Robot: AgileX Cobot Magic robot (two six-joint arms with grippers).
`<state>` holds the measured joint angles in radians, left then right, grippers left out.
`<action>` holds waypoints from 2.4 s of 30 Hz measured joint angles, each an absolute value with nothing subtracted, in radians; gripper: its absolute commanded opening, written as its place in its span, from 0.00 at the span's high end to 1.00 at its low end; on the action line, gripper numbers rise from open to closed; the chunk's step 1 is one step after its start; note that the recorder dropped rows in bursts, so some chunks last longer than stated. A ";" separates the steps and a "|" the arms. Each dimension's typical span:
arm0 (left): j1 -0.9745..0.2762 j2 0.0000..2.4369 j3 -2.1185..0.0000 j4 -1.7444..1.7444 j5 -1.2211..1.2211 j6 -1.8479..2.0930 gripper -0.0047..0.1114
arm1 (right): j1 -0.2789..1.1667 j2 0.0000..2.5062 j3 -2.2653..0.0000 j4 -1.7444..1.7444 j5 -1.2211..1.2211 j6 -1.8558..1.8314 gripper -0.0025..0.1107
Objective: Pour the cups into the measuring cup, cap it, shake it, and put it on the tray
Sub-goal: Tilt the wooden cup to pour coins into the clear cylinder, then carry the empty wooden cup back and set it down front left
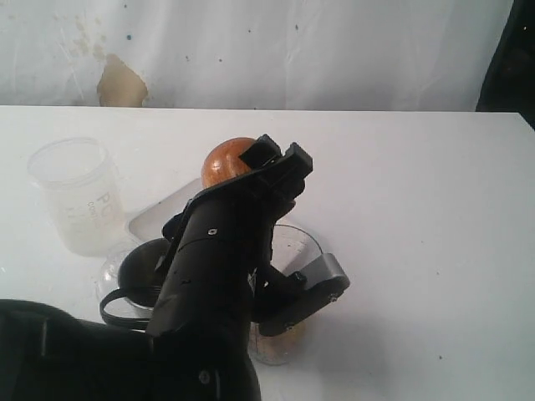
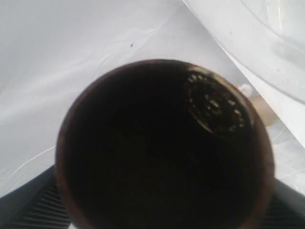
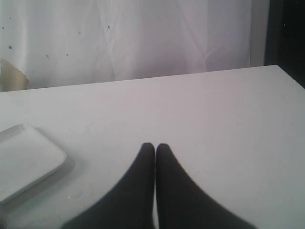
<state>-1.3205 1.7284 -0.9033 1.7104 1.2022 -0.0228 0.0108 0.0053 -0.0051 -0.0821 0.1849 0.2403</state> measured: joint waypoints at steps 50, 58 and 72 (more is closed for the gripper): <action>-0.712 0.893 -0.385 1.235 0.519 -1.506 0.96 | 0.011 0.005 -0.005 -0.082 0.185 0.240 0.98; -0.582 0.893 -0.219 1.497 0.468 -1.894 0.96 | 0.011 0.005 -0.005 -0.082 0.185 0.240 0.98; -0.573 1.174 -0.177 1.732 0.424 -2.087 0.96 | 0.011 0.005 -0.005 -0.082 0.185 0.240 0.98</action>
<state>-0.5733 1.1737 -0.1766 1.7321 0.4236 -2.0869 0.0108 0.0053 -0.0051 -0.0821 0.1849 0.2403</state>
